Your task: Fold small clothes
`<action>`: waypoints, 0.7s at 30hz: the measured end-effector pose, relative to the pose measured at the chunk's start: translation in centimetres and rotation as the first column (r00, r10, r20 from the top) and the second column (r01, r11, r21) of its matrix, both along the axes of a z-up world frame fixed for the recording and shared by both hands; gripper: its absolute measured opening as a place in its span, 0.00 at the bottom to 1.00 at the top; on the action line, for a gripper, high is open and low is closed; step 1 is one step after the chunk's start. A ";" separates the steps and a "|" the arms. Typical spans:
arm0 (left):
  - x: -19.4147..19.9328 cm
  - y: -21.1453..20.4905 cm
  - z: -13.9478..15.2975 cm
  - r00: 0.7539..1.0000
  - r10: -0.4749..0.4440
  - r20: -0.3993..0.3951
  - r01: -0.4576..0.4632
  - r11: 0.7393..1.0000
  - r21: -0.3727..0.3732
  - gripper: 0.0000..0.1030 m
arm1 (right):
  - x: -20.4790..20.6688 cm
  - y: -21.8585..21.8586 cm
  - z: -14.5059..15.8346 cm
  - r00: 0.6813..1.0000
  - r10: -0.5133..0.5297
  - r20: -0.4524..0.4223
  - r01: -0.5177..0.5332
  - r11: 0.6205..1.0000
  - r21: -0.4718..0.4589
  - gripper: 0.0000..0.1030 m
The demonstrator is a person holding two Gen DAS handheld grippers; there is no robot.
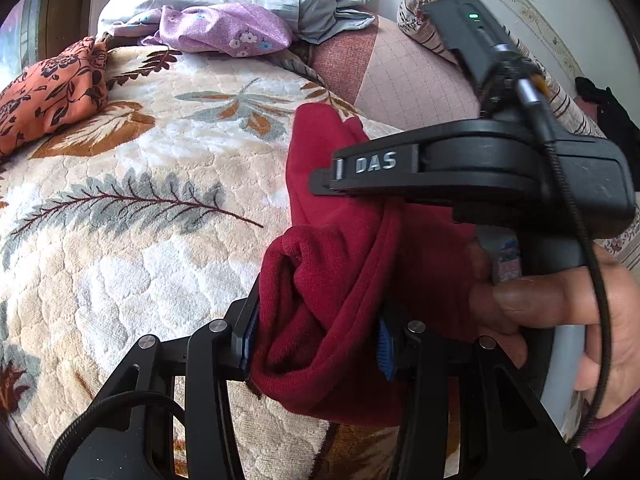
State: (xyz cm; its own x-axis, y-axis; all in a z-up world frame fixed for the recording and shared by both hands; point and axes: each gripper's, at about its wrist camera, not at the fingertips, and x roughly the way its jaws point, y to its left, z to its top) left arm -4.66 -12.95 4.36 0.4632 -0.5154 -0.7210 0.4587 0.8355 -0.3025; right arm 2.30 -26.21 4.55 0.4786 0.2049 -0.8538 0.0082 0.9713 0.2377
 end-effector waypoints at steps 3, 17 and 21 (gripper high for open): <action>-0.5 -0.3 0.1 1.000 -0.006 0.011 0.006 1.000 -0.007 0.43 | -1.9 -1.5 1.3 0.999 -0.032 0.041 0.029 0.997 0.076 0.19; -1.4 -1.4 -0.1 0.999 -0.006 0.036 0.005 0.999 0.031 0.43 | -4.1 -2.3 2.1 0.998 -0.034 0.060 0.030 0.997 0.075 0.17; -1.3 -1.4 -0.1 0.999 -0.015 0.034 0.014 0.999 0.029 0.43 | -2.6 -1.6 1.8 0.999 -0.009 0.039 0.007 0.999 0.051 0.17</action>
State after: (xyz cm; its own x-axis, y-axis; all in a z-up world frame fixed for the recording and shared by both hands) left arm -5.96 -14.35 4.21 0.4802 -0.5017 -0.7195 0.4806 0.8367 -0.2626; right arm -0.27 -27.80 6.34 0.5133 0.2440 -0.8228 0.0056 0.9578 0.2875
